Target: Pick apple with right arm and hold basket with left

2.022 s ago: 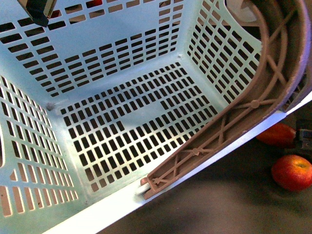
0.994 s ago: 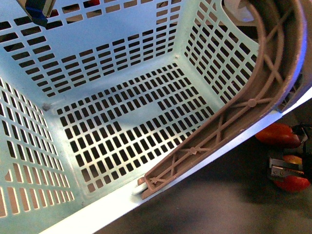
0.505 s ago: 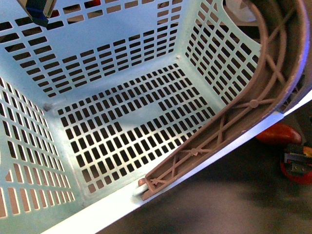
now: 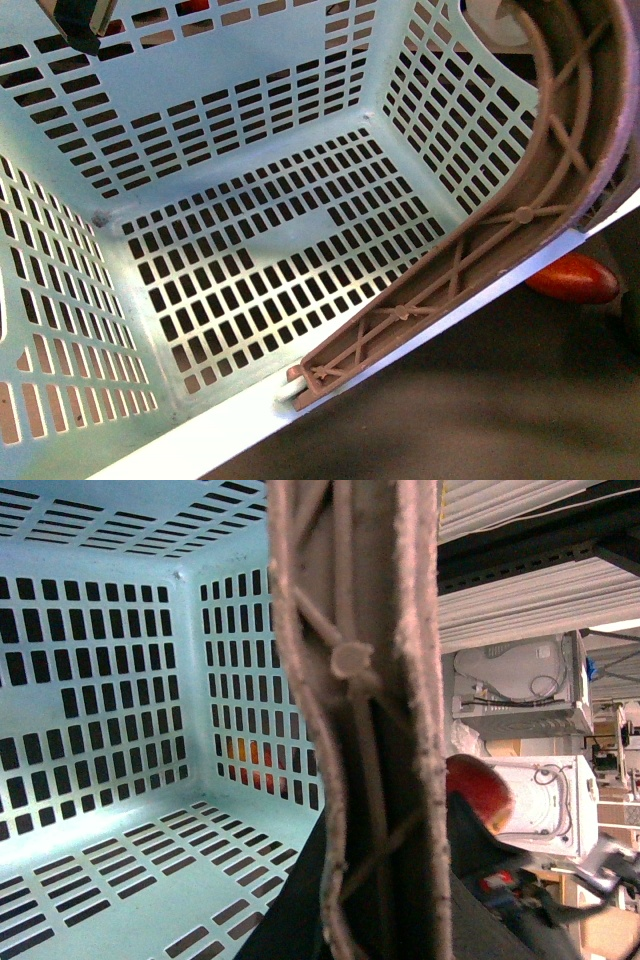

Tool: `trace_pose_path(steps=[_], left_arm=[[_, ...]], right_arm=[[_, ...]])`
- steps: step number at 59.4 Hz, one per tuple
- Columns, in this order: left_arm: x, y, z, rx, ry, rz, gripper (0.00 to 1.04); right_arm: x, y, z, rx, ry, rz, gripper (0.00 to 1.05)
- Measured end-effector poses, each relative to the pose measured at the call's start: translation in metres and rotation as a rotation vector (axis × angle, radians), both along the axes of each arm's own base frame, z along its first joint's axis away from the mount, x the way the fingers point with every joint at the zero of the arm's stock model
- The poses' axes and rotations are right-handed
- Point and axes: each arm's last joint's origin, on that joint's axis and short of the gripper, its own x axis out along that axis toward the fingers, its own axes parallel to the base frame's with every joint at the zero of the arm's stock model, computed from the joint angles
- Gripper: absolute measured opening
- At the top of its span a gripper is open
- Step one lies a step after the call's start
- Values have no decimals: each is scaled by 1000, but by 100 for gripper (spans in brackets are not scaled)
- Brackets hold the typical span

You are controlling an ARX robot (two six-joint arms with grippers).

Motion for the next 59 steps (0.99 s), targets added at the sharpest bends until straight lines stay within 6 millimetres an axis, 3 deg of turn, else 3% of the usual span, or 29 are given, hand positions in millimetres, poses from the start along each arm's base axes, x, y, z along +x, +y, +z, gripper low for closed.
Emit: trace_pose_path(steps=[9,18,26,36,44,52,59], left_arm=[[0,0,0,1,-1,2,6],[0,0,0,1,-1,2,6],[0,0,0,0,0,-1,6],[0,0,0,1,-1,3,6],[0,0,0,0,0,0,6],[0,0,0,2,-1,3,6],[0,0,0,-1,2,-15,6]], right_arm=[[-13,28,31,50,-136,79,74],[-23,62,45,95,-191,204,74],[-31,91,39,117,-165,315,74],[-41,121,14,101,-65,437,74],[-41,125,5,92,-31,438,74],[-40,123,6,98,-38,417,97],[-40,110,15,93,-67,327,96]])
